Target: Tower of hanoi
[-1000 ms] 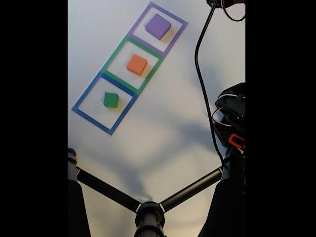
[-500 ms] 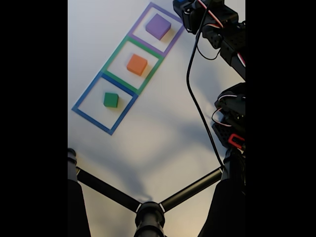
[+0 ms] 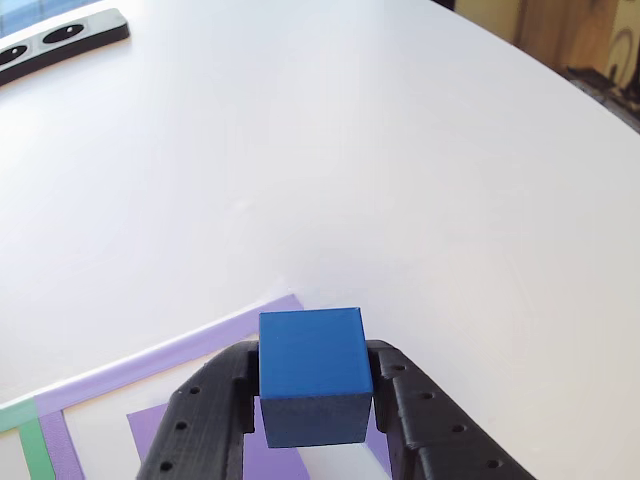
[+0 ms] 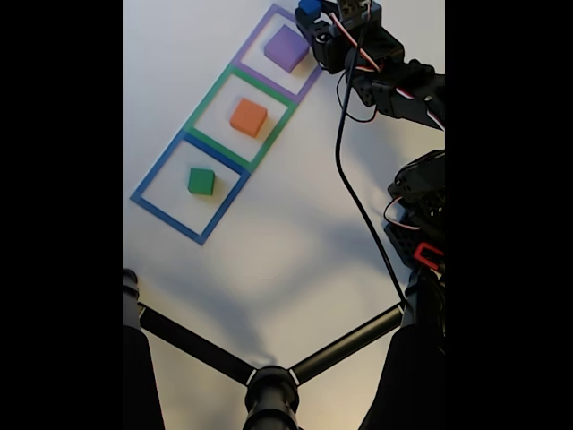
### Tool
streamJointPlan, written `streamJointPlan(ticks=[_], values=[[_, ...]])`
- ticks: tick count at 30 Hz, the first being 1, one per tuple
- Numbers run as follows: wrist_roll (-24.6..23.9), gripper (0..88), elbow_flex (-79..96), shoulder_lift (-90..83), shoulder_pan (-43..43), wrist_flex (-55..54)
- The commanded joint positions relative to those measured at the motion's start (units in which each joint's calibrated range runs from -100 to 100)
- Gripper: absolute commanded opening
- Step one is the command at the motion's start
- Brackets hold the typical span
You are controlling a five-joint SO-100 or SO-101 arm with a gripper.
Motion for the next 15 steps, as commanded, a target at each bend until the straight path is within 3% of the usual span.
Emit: streamJointPlan(ticks=[1,15], values=[[0.0,3.8,-2.48,3.8,-1.72,-7.08],[0.0,3.9,-5.12,16.06,-4.39,-16.55]])
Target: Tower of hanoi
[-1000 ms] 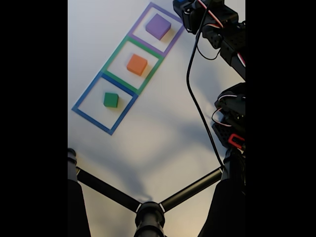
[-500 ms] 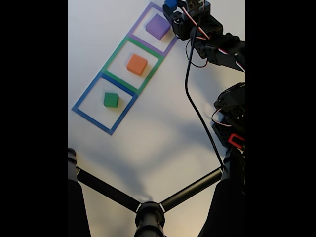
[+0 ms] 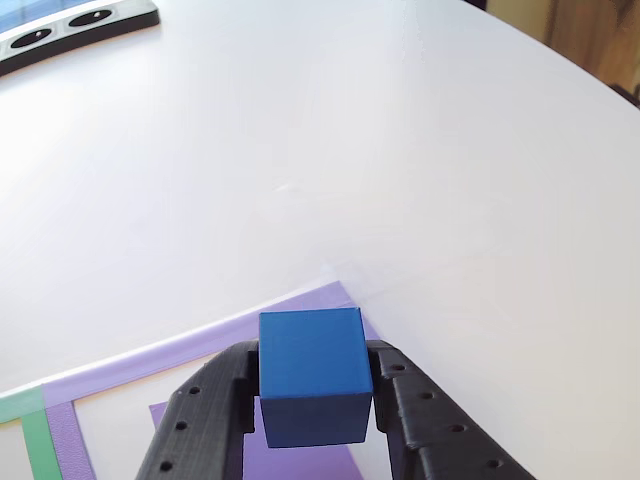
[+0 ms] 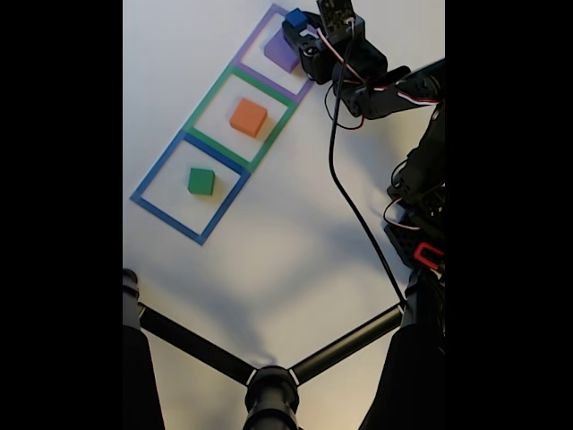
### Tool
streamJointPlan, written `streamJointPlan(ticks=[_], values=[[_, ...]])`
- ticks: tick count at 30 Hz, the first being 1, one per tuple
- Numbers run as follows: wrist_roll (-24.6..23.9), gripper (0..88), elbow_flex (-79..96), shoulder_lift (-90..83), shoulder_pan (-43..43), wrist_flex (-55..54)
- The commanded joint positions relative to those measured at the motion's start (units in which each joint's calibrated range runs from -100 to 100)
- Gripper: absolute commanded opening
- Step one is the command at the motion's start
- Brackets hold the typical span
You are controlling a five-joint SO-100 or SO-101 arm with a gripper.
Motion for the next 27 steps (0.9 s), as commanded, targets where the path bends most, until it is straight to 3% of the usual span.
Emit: streamJointPlan(ticks=[1,27], values=[[0.0,3.9,-1.76,0.57,-1.62,-3.08],[0.0,4.3,-0.76,8.58,-3.53,-11.42]])
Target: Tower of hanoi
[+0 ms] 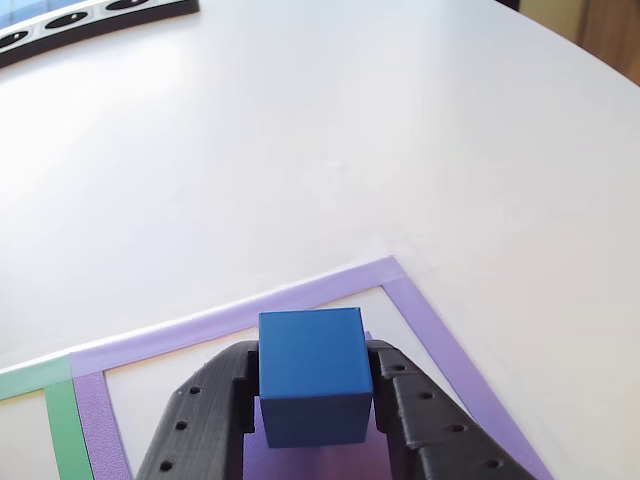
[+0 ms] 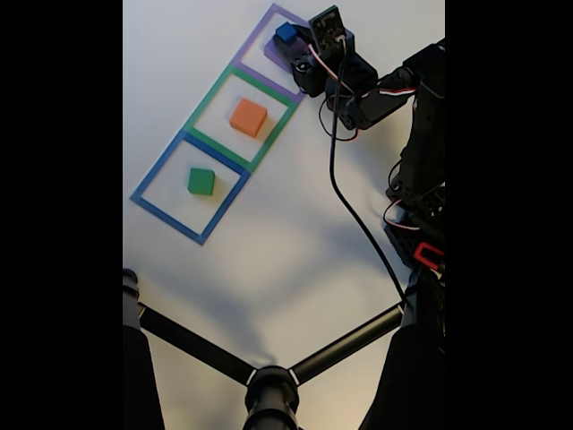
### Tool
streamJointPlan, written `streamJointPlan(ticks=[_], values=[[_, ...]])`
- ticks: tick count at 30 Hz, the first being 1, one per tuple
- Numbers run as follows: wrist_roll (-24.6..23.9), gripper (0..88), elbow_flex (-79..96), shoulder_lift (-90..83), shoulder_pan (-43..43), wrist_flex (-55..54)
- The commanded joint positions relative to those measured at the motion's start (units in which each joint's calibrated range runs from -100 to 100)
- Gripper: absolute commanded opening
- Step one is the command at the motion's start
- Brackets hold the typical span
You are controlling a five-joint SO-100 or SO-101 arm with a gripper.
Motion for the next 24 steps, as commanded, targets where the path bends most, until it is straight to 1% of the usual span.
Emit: streamJointPlan(ticks=[1,10,19,20,23,24], values=[[0.19,4.3,0.03,-0.75,-0.08,-1.93],[0.19,4.9,0.94,0.21,0.91,-2.26],[0.19,7.5,0.76,1.33,0.91,-2.98],[0.19,8.5,0.76,1.41,0.99,-3.06],[0.19,16.0,0.76,1.49,1.22,-3.23],[0.19,16.6,0.76,1.49,1.29,-3.23]])
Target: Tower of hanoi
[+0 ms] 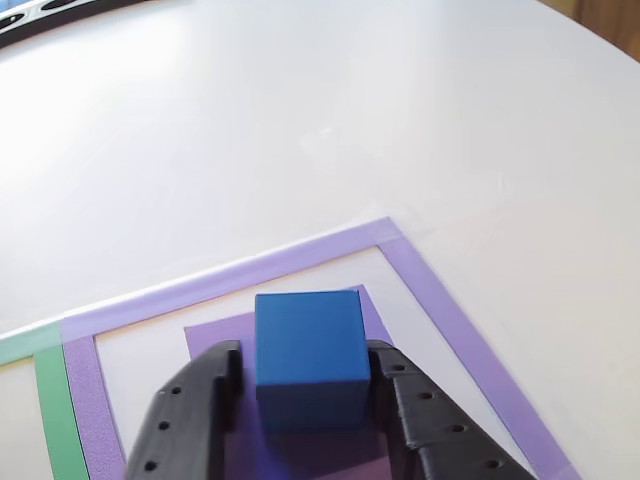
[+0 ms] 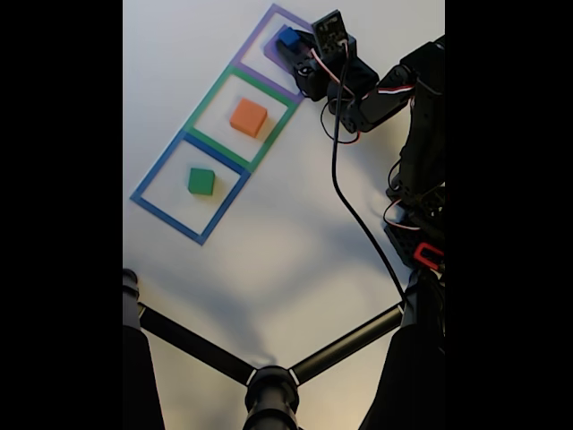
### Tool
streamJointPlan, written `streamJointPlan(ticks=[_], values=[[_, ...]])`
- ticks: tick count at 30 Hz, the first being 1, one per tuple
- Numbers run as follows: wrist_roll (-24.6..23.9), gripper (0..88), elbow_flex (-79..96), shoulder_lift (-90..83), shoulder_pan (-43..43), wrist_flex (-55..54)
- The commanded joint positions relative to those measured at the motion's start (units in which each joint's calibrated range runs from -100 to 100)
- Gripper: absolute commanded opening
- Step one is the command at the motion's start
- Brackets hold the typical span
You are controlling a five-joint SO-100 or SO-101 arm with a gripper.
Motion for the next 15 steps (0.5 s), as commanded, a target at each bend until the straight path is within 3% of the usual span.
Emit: streamJointPlan(ticks=[1,15], values=[[0.19,16.9,-0.46,-0.86,0.89,-1.47],[0.19,22.5,-2.37,-8.87,-0.33,3.46]])
